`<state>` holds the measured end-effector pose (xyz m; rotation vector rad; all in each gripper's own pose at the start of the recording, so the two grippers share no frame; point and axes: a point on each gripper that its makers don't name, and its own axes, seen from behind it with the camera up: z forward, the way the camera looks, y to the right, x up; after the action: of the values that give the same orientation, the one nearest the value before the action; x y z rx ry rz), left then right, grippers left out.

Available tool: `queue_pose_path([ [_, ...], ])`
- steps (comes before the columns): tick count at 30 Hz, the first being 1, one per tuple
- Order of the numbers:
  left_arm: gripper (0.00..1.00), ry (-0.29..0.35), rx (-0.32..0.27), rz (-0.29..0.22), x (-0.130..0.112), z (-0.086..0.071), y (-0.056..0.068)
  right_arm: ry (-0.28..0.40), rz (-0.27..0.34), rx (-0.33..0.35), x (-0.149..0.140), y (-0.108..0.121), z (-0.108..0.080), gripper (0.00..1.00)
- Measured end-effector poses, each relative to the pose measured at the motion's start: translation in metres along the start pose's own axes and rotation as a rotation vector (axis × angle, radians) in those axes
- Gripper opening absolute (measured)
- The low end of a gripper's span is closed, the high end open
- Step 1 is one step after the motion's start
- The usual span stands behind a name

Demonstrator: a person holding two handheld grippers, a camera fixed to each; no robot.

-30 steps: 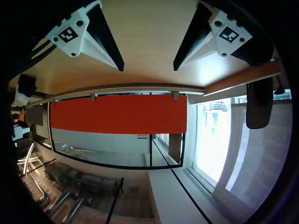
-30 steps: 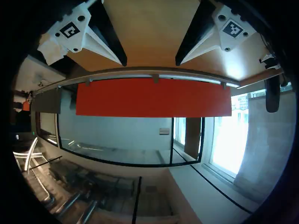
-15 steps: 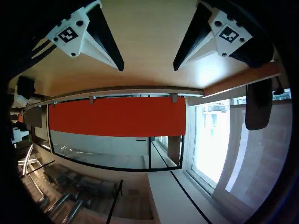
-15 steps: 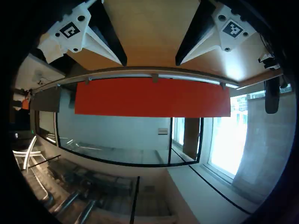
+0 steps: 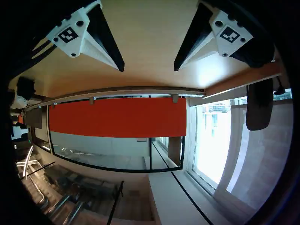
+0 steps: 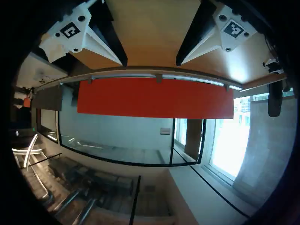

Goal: Fold towel

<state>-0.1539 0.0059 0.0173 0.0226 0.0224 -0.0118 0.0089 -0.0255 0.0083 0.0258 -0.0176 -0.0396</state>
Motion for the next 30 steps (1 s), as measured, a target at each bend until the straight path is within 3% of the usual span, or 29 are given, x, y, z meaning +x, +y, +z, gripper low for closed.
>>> queue_pose_path([
  [9, 0.98, 0.001, 0.0, 0.0, 0.0, 0.0, 0.001, 0.005, 0.024, -0.034, -0.033, 0.021, 0.001, 1.0],
  [30, 0.98, 0.0, 0.0, 0.001, 0.001, 0.0, 0.001, 0.02, 0.074, 0.007, -0.099, 0.016, 0.003, 1.0],
])
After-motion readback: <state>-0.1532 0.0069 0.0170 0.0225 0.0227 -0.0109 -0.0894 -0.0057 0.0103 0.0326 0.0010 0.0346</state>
